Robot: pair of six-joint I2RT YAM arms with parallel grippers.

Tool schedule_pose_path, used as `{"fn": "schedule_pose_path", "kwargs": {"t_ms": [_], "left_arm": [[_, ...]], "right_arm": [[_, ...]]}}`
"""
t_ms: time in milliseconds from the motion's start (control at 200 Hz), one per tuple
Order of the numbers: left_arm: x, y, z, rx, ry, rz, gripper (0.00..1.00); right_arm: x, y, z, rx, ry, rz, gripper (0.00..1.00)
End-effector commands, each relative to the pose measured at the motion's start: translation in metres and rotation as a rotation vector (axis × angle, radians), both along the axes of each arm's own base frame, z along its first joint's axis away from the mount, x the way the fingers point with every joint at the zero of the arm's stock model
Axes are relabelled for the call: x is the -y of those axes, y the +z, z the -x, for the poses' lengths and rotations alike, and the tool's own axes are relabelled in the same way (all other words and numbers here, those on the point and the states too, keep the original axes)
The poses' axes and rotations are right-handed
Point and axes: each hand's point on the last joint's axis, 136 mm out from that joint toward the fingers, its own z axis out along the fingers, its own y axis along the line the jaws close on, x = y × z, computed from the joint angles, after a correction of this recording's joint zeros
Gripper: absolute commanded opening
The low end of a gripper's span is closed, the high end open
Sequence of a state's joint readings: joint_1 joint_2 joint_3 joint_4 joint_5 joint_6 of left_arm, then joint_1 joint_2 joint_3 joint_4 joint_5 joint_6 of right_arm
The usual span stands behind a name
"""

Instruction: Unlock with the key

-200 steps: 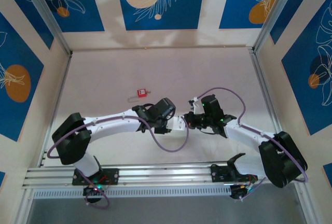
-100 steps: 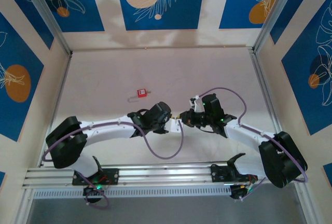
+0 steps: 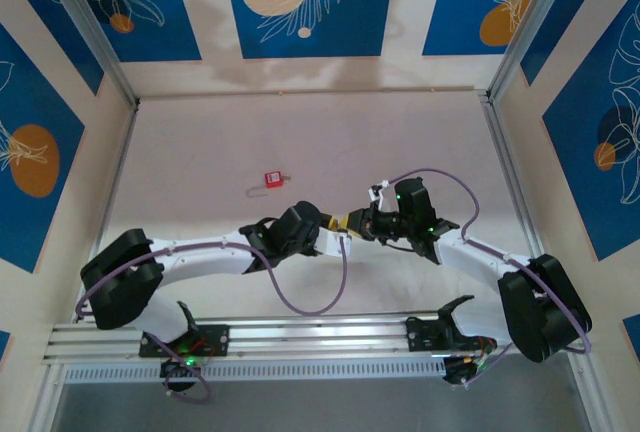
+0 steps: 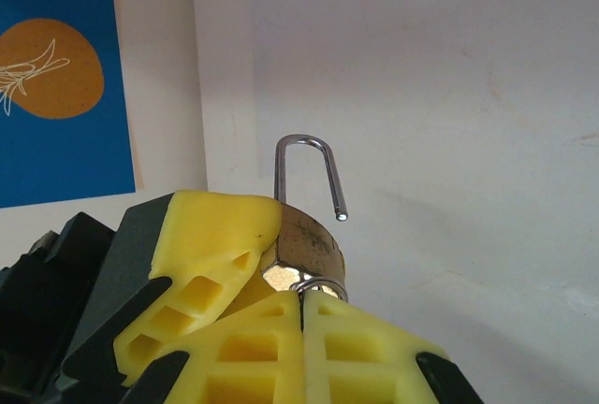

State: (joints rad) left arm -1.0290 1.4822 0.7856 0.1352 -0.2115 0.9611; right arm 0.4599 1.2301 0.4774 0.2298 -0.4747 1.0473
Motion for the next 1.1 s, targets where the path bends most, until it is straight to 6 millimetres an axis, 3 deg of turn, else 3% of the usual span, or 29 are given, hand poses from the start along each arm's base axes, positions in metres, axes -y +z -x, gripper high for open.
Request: {"fn": "schedule_pose_path", "kwargs": {"t_ms": [0,55,180,285,485,725,1095], "left_arm": [[0.044,0.07,0.007,0.107,-0.099,0.236,0.0],[0.042,0.065,0.008,0.075,-0.093,0.218,0.0],[0.037,0.054,0.01,-0.003,-0.066,0.182,0.0],[0.031,0.047,0.013,-0.087,-0.052,0.17,0.0],[0.026,0.031,0.02,-0.217,-0.042,0.117,0.0],[0.028,0.029,0.024,-0.341,-0.041,0.108,0.0],[0.031,0.024,0.03,-0.424,-0.05,0.072,0.0]], "right_arm": [[-0.017,0.016,0.021,-0.03,0.13,-0.092,0.0],[-0.013,0.018,0.019,-0.019,0.122,-0.079,0.01],[0.007,0.023,0.014,0.018,0.075,-0.019,0.21],[0.026,0.031,0.011,0.054,0.032,0.0,0.3],[0.044,0.032,0.013,0.092,-0.005,0.057,0.39],[0.046,0.018,0.019,0.111,0.022,0.113,0.41],[0.018,0.018,0.024,0.17,0.146,0.106,0.41]]}}
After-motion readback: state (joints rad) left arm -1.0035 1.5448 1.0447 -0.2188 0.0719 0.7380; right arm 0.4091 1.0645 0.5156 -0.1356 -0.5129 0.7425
